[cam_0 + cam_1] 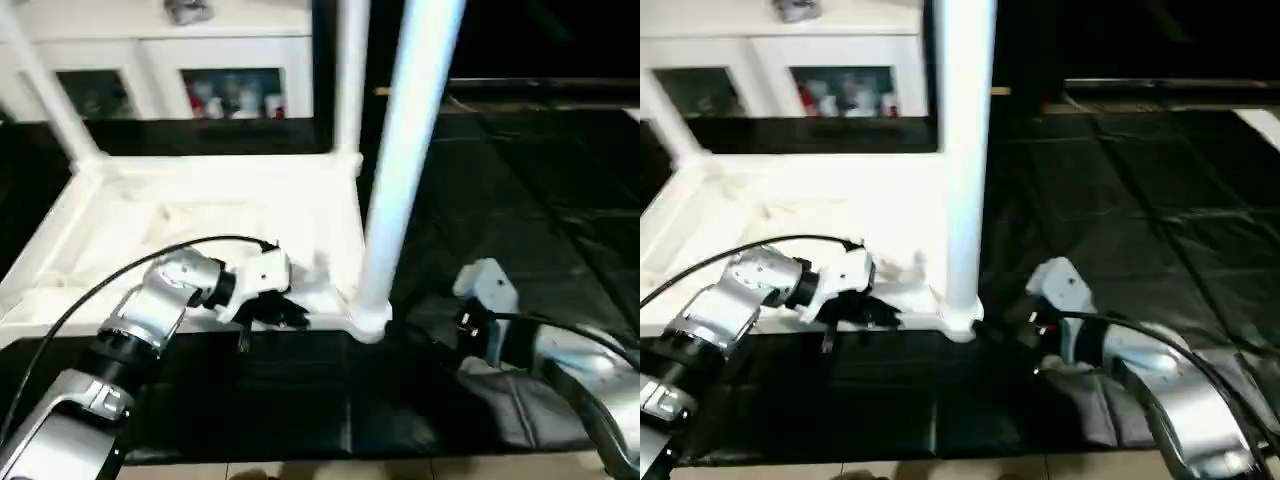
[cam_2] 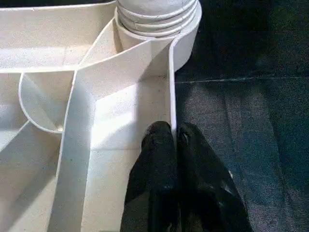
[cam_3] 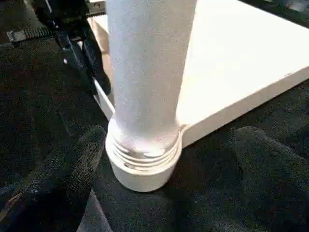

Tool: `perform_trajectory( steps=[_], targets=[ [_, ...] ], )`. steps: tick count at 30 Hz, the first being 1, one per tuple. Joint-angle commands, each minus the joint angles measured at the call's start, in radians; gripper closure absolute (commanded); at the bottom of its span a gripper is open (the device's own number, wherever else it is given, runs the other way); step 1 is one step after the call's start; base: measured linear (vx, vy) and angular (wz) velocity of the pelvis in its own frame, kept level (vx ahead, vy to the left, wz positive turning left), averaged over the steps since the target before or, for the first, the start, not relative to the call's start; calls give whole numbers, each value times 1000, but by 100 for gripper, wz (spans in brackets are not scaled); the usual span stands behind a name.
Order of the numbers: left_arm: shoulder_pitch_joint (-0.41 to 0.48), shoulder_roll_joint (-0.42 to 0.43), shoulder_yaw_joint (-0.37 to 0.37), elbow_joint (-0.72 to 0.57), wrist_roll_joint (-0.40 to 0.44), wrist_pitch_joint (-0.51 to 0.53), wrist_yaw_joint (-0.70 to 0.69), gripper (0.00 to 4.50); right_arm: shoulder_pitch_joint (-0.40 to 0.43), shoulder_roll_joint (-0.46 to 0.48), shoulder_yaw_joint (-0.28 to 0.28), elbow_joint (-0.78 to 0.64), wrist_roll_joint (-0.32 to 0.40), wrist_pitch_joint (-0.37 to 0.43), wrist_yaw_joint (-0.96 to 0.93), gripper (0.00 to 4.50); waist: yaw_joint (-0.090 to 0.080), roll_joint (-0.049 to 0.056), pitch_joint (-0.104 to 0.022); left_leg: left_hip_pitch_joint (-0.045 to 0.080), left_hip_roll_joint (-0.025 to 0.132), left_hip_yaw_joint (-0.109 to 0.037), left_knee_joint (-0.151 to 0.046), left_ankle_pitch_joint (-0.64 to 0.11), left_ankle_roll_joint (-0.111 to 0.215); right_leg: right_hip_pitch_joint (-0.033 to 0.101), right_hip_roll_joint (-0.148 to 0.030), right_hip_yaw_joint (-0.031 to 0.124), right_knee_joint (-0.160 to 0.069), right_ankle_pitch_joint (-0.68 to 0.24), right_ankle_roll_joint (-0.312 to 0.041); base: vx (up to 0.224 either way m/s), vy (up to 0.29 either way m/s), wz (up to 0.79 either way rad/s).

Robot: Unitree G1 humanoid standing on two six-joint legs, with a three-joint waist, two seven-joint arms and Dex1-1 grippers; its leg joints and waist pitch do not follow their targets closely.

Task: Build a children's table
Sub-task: Rotate leg to tighten

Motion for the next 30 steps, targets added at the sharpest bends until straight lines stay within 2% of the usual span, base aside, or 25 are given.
perform_trajectory(
  steps=[1, 5, 10, 12, 13, 16, 18, 20, 23, 24, 25, 26, 28, 30],
  targets=[
    [6, 2, -23, -28, -11, -25, -16, 445, -41, -8, 15, 45, 0, -33, 57, 0, -2, -18, -67, 7, 66, -19, -65, -39, 101, 49, -92, 49, -51, 13, -279, 0, 0, 0],
    [12, 4, -22, -37, -14, -32, -14, 445, -85, -11, 52, 100, 14, -56, 160, 0, -1, -21, -68, 6, 67, -18, -63, -30, 111, 51, -92, 49, -48, 16, -279, 0, 0, 0],
    [18, 3, -21, -48, -11, -33, -25, 450, -128, 5, 75, 191, 9, -77, 215, 46, 1, -24, -72, 5, 66, -17, -57, -6, 123, 51, -91, 46, -43, 40, -295, 0, 0, 0],
    [20, 3, -23, -51, -10, -35, -27, 450, -147, 11, 81, 233, 8, -87, 243, 54, 1, -23, -71, 5, 67, -17, -57, -11, 122, 50, -90, 46, -44, 24, -297, 0, 0, 0],
    [21, 4, -23, -52, -10, -36, -27, 450, -154, 13, 83, 247, 7, -89, 252, 73, 1, -24, -72, 5, 67, -16, -56, -12, 122, 50, -90, 46, -42, 27, -299, 0, 0, 0],
    [26, 7, -25, -61, -11, -37, -29, 450, -191, 25, 92, 316, 5, -104, 295, 93, 3, -31, -69, 4, 67, -16, -57, -24, 119, 50, -90, 44, -45, -10, -292, 0, 0, 0],
    [29, 9, -25, -65, -12, -36, -30, 450, -204, 30, 93, 338, 4, -110, 302, 113, 3, -28, -70, 5, 67, -16, -57, -23, 113, 48, -90, 45, -45, -19, -289, 0, 0, 0],
    [36, 14, -26, -76, -11, -34, -31, 450, -233, 43, 93, 389, -1, -126, 314, 130, 1, -35, -71, 4, 67, -16, -57, -22, 108, 48, -90, 44, -42, -16, -294, 0, 0, 0],
    [51, 21, -29, -96, -7, -32, -30, 450, -260, 54, 106, 420, 0, -138, 355, 158, 2, -36, -74, 5, 68, -16, -55, -3, 115, 49, -89, 43, -36, 21, -301, 0, 0, 0],
    [55, 22, -30, -100, -6, -33, -30, 450, -264, 56, 110, 421, 0, -140, 366, 167, 2, -44, -74, 3, 68, -15, -54, 5, 123, 49, -88, 43, -36, 37, -299, 0, 0, 0],
    [57, 23, -30, -102, -5, -32, -30, 450, -267, 59, 112, 425, -1, -142, 373, 175, 3, -41, -73, 3, 68, -15, -54, 4, 127, 48, -90, 44, -36, 34, -300, 0, 0, 0],
    [58, 24, -31, -103, -5, -33, -30, 450, -269, 61, 113, 427, -2, -143, 376, 175, 4, -44, -73, 5, 68, -14, -53, 2, 128, 47, -90, 44, -36, 31, -300, 0, 0, 0],
    [64, 26, -32, -108, -4, -33, -29, 450, -281, 72, 119, 444, -8, -155, 392, 202, 3, -46, -71, 4, 69, -14, -55, -10, 120, 46, -89, 43, -38, 3, -298, 0, 0, 0],
    [65, 27, -33, -110, -3, -32, -27, 450, -289, 79, 120, 460, -11, -165, 395, 209, 4, -47, -70, 6, 69, -14, -56, -30, 108, 45, -90, 44, -41, -23, -294, 0, 0, 0]
  ],
)
